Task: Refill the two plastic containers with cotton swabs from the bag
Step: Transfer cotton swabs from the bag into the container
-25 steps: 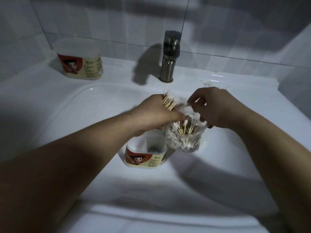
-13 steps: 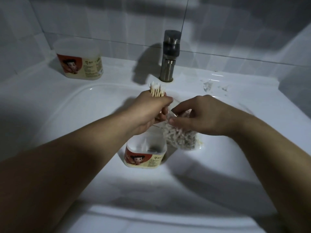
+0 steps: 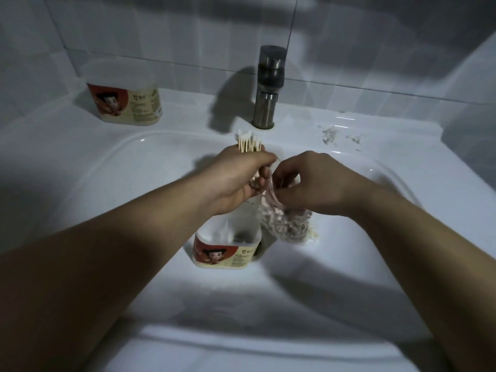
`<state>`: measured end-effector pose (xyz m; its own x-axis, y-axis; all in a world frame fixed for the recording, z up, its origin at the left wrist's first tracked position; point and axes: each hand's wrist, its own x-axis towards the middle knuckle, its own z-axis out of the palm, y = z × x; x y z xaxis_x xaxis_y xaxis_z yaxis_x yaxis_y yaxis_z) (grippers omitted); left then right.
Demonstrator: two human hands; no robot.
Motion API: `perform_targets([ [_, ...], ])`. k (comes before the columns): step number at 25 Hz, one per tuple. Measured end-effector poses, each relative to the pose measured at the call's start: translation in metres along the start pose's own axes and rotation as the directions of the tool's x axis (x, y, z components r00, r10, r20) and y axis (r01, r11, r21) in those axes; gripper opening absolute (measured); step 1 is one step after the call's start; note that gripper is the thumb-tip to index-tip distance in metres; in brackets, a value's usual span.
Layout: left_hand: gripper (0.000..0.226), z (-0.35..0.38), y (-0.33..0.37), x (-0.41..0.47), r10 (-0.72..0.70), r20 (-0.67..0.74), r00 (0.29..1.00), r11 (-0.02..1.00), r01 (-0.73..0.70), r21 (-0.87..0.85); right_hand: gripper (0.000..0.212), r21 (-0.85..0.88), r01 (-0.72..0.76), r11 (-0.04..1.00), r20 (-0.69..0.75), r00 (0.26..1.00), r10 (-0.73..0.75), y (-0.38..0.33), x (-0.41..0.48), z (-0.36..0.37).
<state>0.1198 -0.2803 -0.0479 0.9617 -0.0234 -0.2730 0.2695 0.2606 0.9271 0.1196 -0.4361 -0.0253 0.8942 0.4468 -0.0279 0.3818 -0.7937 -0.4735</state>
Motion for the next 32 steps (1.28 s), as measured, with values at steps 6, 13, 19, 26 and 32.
perform_targets([
  [6,0.019,-0.005,0.010,-0.001,0.520,-0.085,0.850,0.821,-0.470,0.323,0.006,0.154,-0.092,0.984,-0.171,0.978,0.118,0.003,0.005,-0.005],
  [13,0.018,-0.007,0.002,0.001,0.459,0.044,0.888,0.677,-0.381,0.629,0.011,0.162,-0.022,0.987,-0.340,0.937,0.076,0.007,0.006,-0.011],
  [19,0.011,-0.009,0.002,0.001,0.395,0.052,0.917,0.674,-0.328,0.662,0.014,0.273,0.002,0.962,-0.427,0.896,0.120,0.011,0.010,-0.013],
  [26,0.004,-0.010,0.006,-0.001,0.373,0.037,0.927,0.646,-0.288,0.707,0.007,0.261,0.063,0.963,-0.442,0.895,0.061,0.008,0.008,-0.013],
  [32,0.008,-0.009,0.009,-0.005,0.464,0.035,0.885,0.534,-0.311,0.786,0.008,0.185,0.069,0.980,-0.412,0.911,0.014,0.008,0.005,-0.017],
])
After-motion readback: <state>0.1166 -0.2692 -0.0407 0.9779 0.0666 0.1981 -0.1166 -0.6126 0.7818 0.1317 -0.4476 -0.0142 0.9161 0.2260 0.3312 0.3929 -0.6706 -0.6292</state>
